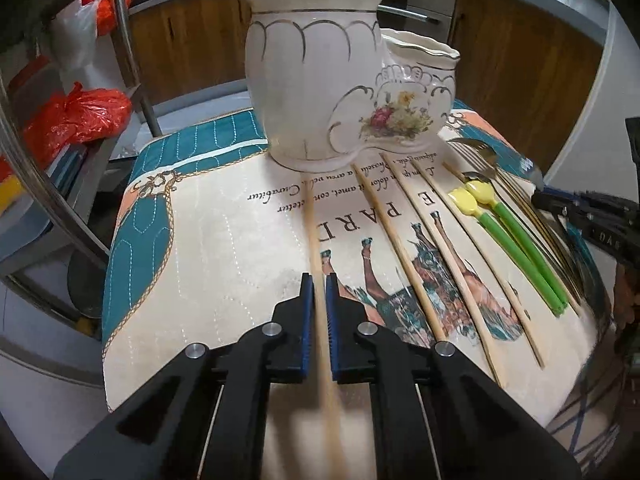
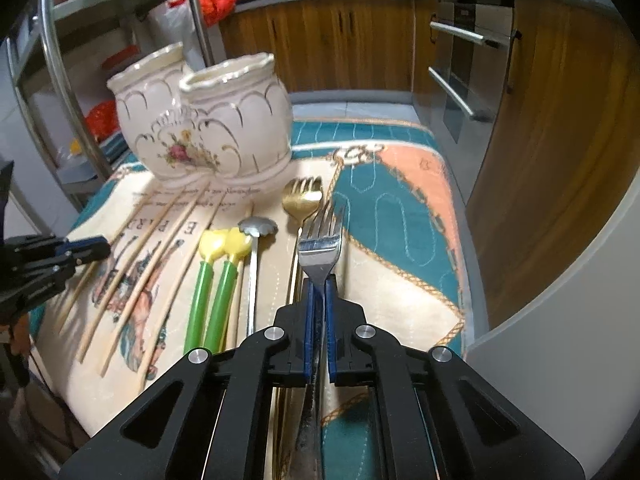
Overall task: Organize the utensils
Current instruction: 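Lift the chopstick with the left tool while the right tool lifts the fork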
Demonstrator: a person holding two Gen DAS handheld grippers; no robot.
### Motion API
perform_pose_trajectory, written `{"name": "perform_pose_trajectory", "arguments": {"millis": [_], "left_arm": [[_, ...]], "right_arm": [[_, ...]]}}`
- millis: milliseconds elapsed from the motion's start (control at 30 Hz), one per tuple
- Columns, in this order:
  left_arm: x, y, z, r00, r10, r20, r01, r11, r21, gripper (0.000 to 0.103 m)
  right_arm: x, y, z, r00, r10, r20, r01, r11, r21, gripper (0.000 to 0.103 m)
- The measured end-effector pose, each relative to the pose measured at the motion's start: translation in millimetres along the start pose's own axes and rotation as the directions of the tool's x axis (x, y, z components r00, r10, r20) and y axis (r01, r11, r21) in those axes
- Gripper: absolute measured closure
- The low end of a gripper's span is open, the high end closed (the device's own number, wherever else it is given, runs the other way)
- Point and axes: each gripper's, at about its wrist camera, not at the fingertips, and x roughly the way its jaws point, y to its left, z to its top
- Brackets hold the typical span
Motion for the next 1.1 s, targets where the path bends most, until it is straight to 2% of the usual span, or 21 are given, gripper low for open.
{"name": "perform_pose_trajectory", "arguments": {"millis": [100,333,533,667,833,900,967,1033,1100], "left_arm": [[-2.4,1.8,-1.8,1.0,-0.014,0.009,0.014,1.0,0.012,0.097],[-24.1,4.6,0.2,0.992,-0.051,0.111,0.046,0.998,0.045,0.097],[-46.1,3.4,-0.1,0.973,-0.052,0.225,0.036,0.997,0.074,0.097],[-50.3,3.8,0.6,0.97,-0.053,0.236,0.035,0.996,0.079,0.097],[-52.0,6.6,-0.8,0.978,-0.057,0.2,0.039,0.995,0.093,0.097],[-46.4,3.4,-2.6,0.989,-0.068,0.135,0.05,0.99,0.131,0.097],[-36.0,-1.0,-5.4,0.998,-0.06,0.037,0.053,0.983,0.177,0.097],[-27.2,-5.5,-9.5,0.998,-0.049,-0.041,0.056,0.974,0.218,0.097],[-23.6,-7.4,-13.0,0.996,-0.031,-0.082,0.05,0.968,0.245,0.097]], "right_arm": [[-10.3,-0.2,0.7,0.999,0.014,0.041,-0.013,1.0,-0.008,0.097],[-38.8,5.9,-0.7,0.985,0.027,0.17,-0.016,0.998,-0.067,0.097],[-67.2,15.4,0.8,0.952,0.027,0.304,0.009,0.993,-0.116,0.099],[-80.9,23.6,4.4,0.931,0.038,0.362,0.016,0.989,-0.144,0.1],[-85.9,31.7,8.1,0.922,0.064,0.382,-0.001,0.987,-0.163,0.1],[-89.1,33.9,9.6,0.919,0.072,0.388,-0.006,0.986,-0.168,0.1],[-91.3,35.8,11.0,0.916,0.08,0.393,-0.013,0.985,-0.171,0.1],[-93.1,36.8,11.7,0.914,0.082,0.397,-0.015,0.985,-0.171,0.1],[-96.2,36.7,12.8,0.911,0.085,0.403,-0.017,0.986,-0.167,0.1]]}}
